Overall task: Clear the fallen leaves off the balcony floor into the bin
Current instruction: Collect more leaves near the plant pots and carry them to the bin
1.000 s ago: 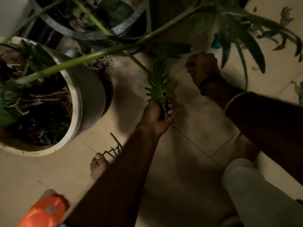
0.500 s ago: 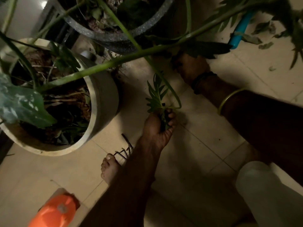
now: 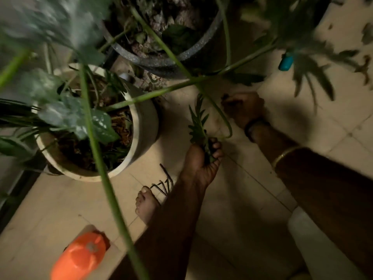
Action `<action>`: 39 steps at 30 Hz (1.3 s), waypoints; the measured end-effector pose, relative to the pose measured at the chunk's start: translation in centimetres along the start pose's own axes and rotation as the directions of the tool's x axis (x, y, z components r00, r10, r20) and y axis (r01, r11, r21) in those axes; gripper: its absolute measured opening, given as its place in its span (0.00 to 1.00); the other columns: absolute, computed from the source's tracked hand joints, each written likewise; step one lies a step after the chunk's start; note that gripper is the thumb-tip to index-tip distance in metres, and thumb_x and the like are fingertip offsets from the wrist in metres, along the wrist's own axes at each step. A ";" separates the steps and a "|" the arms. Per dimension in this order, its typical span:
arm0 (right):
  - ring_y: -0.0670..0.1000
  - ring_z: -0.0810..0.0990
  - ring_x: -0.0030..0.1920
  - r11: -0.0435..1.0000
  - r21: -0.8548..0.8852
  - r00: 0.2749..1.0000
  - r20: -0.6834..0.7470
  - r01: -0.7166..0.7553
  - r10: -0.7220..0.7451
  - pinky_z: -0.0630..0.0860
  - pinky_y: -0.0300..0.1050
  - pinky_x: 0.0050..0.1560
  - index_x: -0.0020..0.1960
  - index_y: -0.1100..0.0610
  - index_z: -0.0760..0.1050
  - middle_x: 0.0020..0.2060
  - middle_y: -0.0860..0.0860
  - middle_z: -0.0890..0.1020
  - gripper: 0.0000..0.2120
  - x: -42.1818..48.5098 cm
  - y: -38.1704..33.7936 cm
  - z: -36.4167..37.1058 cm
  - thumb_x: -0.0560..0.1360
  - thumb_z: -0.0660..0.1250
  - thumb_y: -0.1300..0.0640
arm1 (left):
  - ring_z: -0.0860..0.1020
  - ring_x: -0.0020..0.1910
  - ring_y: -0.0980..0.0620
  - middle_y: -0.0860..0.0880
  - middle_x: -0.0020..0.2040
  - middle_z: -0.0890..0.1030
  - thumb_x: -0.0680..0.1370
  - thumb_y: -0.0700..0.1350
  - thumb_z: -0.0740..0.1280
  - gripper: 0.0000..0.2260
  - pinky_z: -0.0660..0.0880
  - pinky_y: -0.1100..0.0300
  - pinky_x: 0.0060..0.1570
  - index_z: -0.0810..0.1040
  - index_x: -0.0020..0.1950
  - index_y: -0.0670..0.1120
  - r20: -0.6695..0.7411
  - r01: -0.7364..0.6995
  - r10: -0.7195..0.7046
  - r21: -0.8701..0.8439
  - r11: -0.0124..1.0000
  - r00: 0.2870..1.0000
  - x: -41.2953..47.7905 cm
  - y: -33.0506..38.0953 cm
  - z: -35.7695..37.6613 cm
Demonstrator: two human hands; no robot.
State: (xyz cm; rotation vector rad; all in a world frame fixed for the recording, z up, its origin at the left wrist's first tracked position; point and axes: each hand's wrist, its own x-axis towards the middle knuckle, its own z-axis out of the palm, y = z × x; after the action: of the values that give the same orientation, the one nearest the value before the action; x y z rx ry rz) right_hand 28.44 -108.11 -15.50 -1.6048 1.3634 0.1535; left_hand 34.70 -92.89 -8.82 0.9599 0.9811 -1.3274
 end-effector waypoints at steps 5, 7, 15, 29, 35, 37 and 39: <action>0.50 0.84 0.44 0.865 0.494 0.964 -0.175 -0.091 0.201 0.83 0.51 0.49 0.40 0.48 0.83 0.41 0.49 0.86 0.09 -12.4 -3.0 -5.8 0.69 0.77 0.62 | 0.68 0.26 0.54 0.48 0.32 0.71 0.82 0.39 0.52 0.13 0.62 0.65 0.21 0.70 0.40 0.43 0.045 0.068 -0.070 0.047 0.997 0.997 -6.2 -3.4 5.2; 0.52 0.84 0.40 0.773 0.624 0.933 -0.202 -0.112 0.298 0.83 0.50 0.44 0.40 0.50 0.83 0.39 0.51 0.86 0.10 -16.2 -4.9 -8.6 0.68 0.78 0.64 | 0.68 0.26 0.55 0.48 0.32 0.73 0.82 0.38 0.52 0.13 0.62 0.66 0.21 0.71 0.42 0.42 0.065 0.067 -0.072 0.080 0.995 0.995 -10.0 -4.9 7.8; 0.45 0.81 0.33 0.650 0.759 0.924 -0.268 0.028 0.273 0.80 0.43 0.38 0.43 0.55 0.82 0.34 0.47 0.84 0.07 -31.1 -16.0 -21.1 0.71 0.76 0.66 | 0.69 0.26 0.55 0.45 0.29 0.74 0.84 0.42 0.53 0.15 0.63 0.66 0.20 0.71 0.39 0.41 0.139 -0.053 0.045 0.053 0.997 0.989 -29.0 -7.7 15.8; 0.45 0.82 0.36 0.688 0.688 0.969 -0.099 0.229 -0.224 0.79 0.44 0.41 0.45 0.53 0.79 0.37 0.52 0.84 0.11 -58.0 -34.1 -24.0 0.71 0.76 0.68 | 0.75 0.33 0.50 0.45 0.35 0.74 0.84 0.44 0.58 0.14 0.77 0.58 0.34 0.72 0.40 0.42 0.084 -0.395 0.477 -0.447 0.802 0.875 -60.4 -5.5 11.4; 0.48 0.85 0.39 0.632 0.752 0.927 0.079 0.187 -0.368 0.81 0.45 0.43 0.59 0.57 0.76 0.36 0.51 0.86 0.17 -70.8 -37.9 -14.0 0.73 0.73 0.69 | 0.80 0.38 0.49 0.44 0.38 0.80 0.83 0.42 0.59 0.10 0.80 0.55 0.39 0.76 0.45 0.41 -0.006 -0.517 0.616 -0.550 0.656 0.788 -72.2 -3.1 -2.2; 0.51 0.85 0.45 0.651 0.747 0.918 0.155 0.132 -0.364 0.81 0.51 0.51 0.58 0.57 0.78 0.42 0.52 0.86 0.15 -75.2 -38.5 -9.5 0.73 0.74 0.67 | 0.78 0.32 0.50 0.45 0.34 0.77 0.83 0.39 0.59 0.11 0.79 0.60 0.32 0.74 0.42 0.41 -0.054 -0.559 0.656 -0.580 0.593 0.753 -76.0 -2.5 -7.6; 0.55 0.84 0.49 0.653 0.753 0.902 0.223 0.081 -0.369 0.81 0.51 0.52 0.59 0.60 0.77 0.45 0.56 0.86 0.16 -79.6 -39.0 -5.3 0.73 0.73 0.67 | 0.77 0.29 0.51 0.45 0.34 0.75 0.83 0.38 0.59 0.11 0.77 0.61 0.28 0.73 0.41 0.42 -0.098 -0.602 0.697 -0.599 0.529 0.710 -79.2 -2.2 -12.9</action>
State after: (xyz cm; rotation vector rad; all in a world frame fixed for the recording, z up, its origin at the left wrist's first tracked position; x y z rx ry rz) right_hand 28.65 -62.25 60.56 -0.9678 0.7541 -0.2326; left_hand 31.93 -55.98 62.45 0.6065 0.7184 -0.3755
